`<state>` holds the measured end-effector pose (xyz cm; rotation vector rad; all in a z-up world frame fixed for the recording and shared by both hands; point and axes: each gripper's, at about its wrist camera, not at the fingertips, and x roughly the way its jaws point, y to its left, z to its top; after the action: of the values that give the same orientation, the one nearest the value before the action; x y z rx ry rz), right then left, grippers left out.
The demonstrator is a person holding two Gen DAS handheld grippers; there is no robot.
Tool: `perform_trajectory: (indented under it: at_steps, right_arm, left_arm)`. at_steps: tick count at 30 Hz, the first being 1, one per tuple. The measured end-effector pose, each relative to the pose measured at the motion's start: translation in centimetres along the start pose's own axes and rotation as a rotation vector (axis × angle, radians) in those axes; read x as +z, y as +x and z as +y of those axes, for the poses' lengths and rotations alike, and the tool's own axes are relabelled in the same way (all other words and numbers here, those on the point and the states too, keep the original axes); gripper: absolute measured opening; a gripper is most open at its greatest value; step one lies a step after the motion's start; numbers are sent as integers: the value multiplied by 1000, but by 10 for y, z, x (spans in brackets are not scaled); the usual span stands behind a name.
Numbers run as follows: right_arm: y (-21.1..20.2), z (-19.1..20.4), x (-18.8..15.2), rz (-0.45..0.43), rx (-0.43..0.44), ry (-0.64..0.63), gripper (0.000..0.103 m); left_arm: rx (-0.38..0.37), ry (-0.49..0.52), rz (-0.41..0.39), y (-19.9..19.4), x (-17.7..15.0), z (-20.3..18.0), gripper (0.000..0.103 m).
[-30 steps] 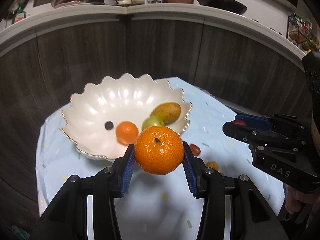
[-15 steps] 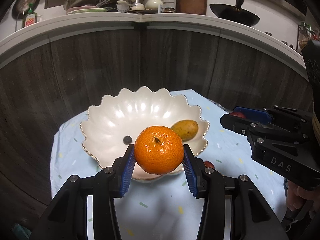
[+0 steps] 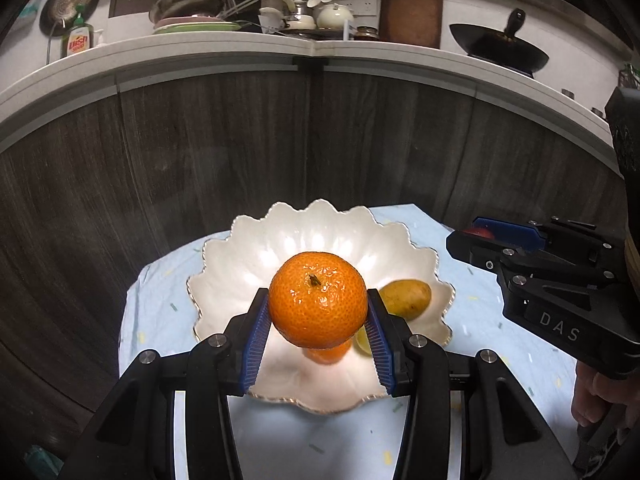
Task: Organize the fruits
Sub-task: 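Lift the mandarin and red date and carry both over the bowl, then open both tools to drop the mandarin and red date into the bowl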
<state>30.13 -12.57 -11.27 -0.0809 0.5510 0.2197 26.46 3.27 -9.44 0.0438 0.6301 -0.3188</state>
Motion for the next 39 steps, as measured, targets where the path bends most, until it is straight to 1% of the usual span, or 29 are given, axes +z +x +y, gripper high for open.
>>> perform_trajectory:
  at_steps: [7, 16, 25, 31, 39]
  right_arm:
    - [16, 0, 12, -6, 7, -11, 30]
    - [42, -6, 20, 16, 15, 18, 30]
    - [64, -9, 21, 56, 20, 32, 30]
    - [80, -5, 18, 95, 30, 33, 30]
    - [91, 1, 14, 133, 38, 25, 31]
  left_arm:
    - [36, -23, -1, 16, 9, 12, 45]
    - [69, -41, 1, 35, 17, 23, 45]
    - [80, -66, 31, 54, 15, 32, 45]
    - [83, -88, 65, 69, 12, 40, 45]
    - [78, -91, 98, 76, 5, 41, 46]
